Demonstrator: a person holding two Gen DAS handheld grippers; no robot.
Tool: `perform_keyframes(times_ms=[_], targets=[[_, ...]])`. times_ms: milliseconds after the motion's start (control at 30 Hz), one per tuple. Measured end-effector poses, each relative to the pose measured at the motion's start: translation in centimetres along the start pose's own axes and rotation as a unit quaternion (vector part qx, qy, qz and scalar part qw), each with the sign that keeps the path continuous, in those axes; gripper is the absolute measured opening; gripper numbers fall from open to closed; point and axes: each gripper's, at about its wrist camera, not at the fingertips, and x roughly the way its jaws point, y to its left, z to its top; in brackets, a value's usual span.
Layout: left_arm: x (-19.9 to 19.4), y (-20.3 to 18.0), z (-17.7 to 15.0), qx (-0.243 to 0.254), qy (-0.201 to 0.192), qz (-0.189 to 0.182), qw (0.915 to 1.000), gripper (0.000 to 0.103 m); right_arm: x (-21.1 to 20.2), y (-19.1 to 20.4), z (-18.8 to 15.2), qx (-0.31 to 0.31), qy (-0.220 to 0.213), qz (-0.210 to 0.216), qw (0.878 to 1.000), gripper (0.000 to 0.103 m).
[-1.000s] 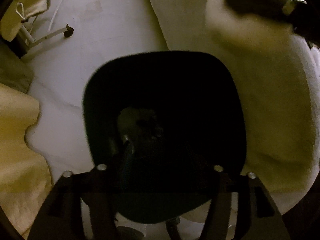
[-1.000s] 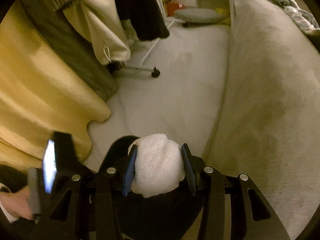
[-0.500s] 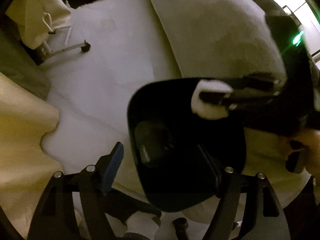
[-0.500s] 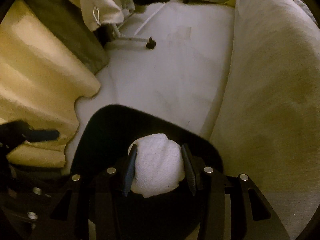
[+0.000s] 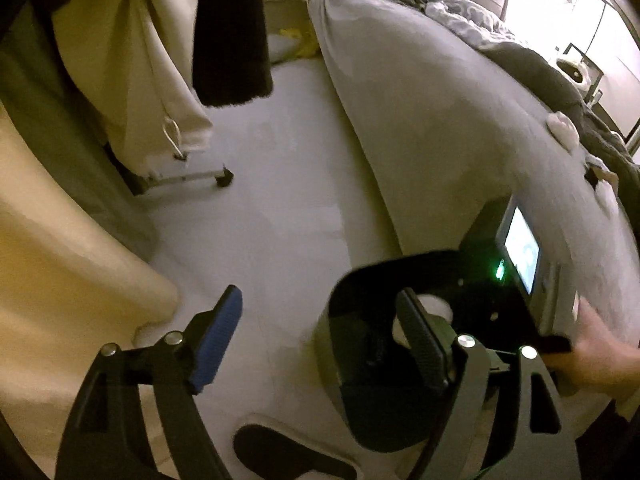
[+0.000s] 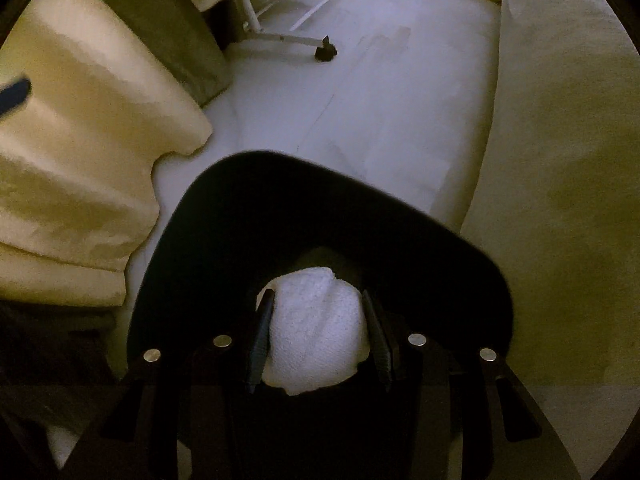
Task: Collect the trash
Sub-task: 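Open the right tool to drop the white tissue ball into the bin, then move the right tool to the brown tape roll on the bed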
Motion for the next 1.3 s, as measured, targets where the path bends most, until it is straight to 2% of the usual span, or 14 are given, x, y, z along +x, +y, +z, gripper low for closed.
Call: perform_keyframes(times_ms=[100,167,267,467,600,900,1000,1133,1300], targets=[[-1.3,-0.4,1.2,0.017,-0.034,0.001,0.9993,0.082,0.6,0.1,-0.2,-0.001,0.011,-0.003,1.0,0.05],[-1.3,-0.4,2.1,0.024,-0.048,-0.007,0.9985,0.089,0.9,0.0,-0.4,0.0,0.016,-0.006,1.0,0.051],[-2.6,-1.3,3.0,0.032,-0.082,-0.018,0.996,0.093,1.0,-0.3,-0.3,0.002,0.017,-0.01,1.0,0.066],[-5.2,-2.6,4.9,0.024,-0.137,-0.043,0.9894,0.095,-0.2,-0.1,-0.4,-0.002,0.002,-0.008,1.0,0.078],[-6.0,-3.3,6.3,0.013,-0.161,-0.046,0.9858,0.096,-2.5,0.1,-0.1,-0.011,-0.029,0.0,1.0,0.087],[-7.7,-5.5,8.6,-0.008,-0.209,-0.062,0.9759,0.098,-9.4,-0.8,-0.4,-0.03,-0.131,0.007,0.991,0.095],[-7.9,-6.8,9.1,0.004,-0.219,-0.053,0.9742,0.098,-12.1,-1.6,-0.6,-0.039,-0.17,-0.004,0.985,0.097],[-7.9,-8.3,9.5,0.003,-0.23,-0.067,0.9709,0.098,-15.2,-3.9,-1.5,-0.042,-0.214,-0.03,0.975,0.097],[-7.7,-10.4,10.0,0.004,-0.239,-0.075,0.9682,0.098,-18.7,-8.2,-2.9,-0.008,-0.259,-0.057,0.964,0.097]])
